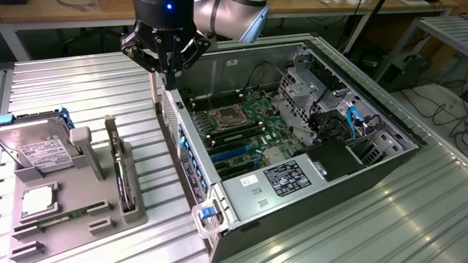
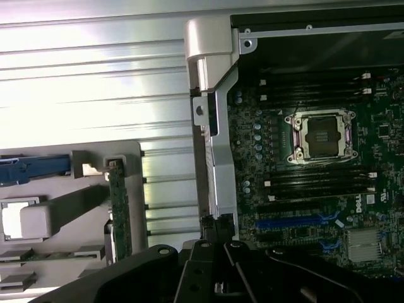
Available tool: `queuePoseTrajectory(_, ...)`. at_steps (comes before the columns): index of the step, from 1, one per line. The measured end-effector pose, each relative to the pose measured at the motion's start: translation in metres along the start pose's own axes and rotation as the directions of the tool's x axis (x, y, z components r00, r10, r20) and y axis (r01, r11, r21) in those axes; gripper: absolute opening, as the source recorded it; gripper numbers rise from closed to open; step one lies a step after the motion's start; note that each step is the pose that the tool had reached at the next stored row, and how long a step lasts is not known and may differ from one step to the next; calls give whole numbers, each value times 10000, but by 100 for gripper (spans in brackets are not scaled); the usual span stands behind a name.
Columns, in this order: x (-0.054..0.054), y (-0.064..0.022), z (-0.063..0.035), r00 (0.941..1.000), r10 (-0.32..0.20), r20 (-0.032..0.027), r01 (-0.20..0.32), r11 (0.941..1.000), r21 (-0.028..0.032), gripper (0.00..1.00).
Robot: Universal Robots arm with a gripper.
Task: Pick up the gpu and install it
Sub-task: 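Reach for the gpu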
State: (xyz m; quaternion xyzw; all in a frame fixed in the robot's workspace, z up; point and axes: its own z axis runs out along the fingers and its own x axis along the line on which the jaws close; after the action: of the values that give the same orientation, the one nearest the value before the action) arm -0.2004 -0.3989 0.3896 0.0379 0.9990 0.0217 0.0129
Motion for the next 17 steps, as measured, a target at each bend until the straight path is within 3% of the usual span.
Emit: queuePoseTrajectory(17,142,-11,3,10000,0,0,0,10000,-1,11)
